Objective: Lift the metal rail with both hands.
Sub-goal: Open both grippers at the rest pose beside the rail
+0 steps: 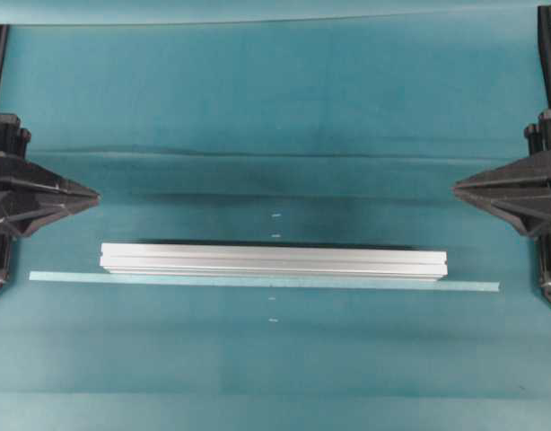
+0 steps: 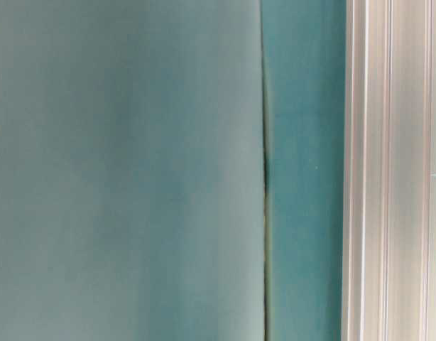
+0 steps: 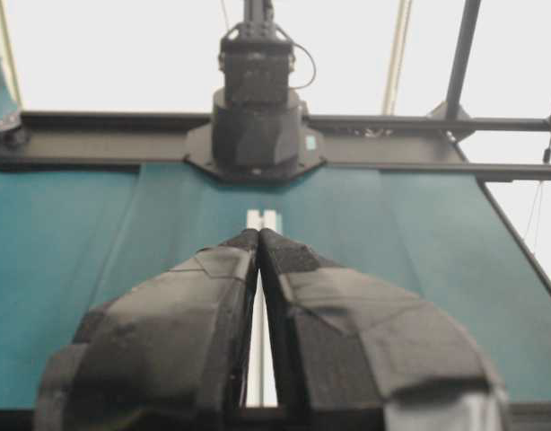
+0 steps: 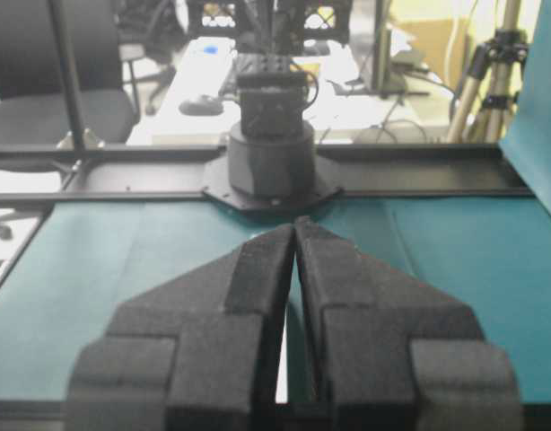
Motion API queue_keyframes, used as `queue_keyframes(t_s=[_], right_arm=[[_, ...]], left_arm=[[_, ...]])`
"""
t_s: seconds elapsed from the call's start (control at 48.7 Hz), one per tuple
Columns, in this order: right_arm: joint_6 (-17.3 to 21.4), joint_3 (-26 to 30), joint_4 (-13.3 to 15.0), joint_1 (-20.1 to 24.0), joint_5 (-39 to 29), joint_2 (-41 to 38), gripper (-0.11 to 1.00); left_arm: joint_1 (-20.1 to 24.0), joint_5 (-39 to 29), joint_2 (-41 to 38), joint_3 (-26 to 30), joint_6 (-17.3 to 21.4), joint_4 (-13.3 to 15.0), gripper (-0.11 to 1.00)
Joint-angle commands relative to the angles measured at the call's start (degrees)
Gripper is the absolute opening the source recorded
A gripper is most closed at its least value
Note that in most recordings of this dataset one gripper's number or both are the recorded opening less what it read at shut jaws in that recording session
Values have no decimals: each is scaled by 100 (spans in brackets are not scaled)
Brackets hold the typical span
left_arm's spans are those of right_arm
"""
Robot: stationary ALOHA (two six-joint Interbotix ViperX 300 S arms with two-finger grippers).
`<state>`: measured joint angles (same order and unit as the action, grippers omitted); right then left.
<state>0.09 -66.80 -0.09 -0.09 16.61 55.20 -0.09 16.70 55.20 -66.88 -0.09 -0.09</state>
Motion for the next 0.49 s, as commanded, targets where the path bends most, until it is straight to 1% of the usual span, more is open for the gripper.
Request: queue_keyframes(t_s=[0.0,0.021,0.062,0.123,0.164,0.226,0.246,0.328,0.39,0.472], right_arm=[[88,88,-53,9,18,-35,14],[97,132,-114,9,-62,-35,14],[141,229,-229,9,-290,-35,8],[237,483,-378,9,-914,-53,0],[316,686,-404,9,-1450,-79,-3],[352,984,-404,-9,-2373,-141,-5],[352,1125,-396,-35,-2830,-193,-5],[360,1494,-396,-123,-3876,-352,-5],[352,1740,-404,-185,-4430,-527,-5],[352,2013,-396,-220,-4939,-844,-5]], left_arm=[[-18,-378,-272,264,-387,-18,14],[-18,-510,-308,308,-466,-35,14],[-18,-782,-378,431,-624,-62,12],[-18,-1187,-457,624,-809,-79,3],[-9,-1521,-501,809,-888,-88,-1],[9,-1942,-527,1028,-870,-88,-5],[26,-2101,-545,1107,-853,-88,-5],[88,-2733,-615,1433,-765,-97,-5],[132,-3208,-703,1679,-694,-97,-5],[141,-3779,-888,2021,-598,-97,-5]])
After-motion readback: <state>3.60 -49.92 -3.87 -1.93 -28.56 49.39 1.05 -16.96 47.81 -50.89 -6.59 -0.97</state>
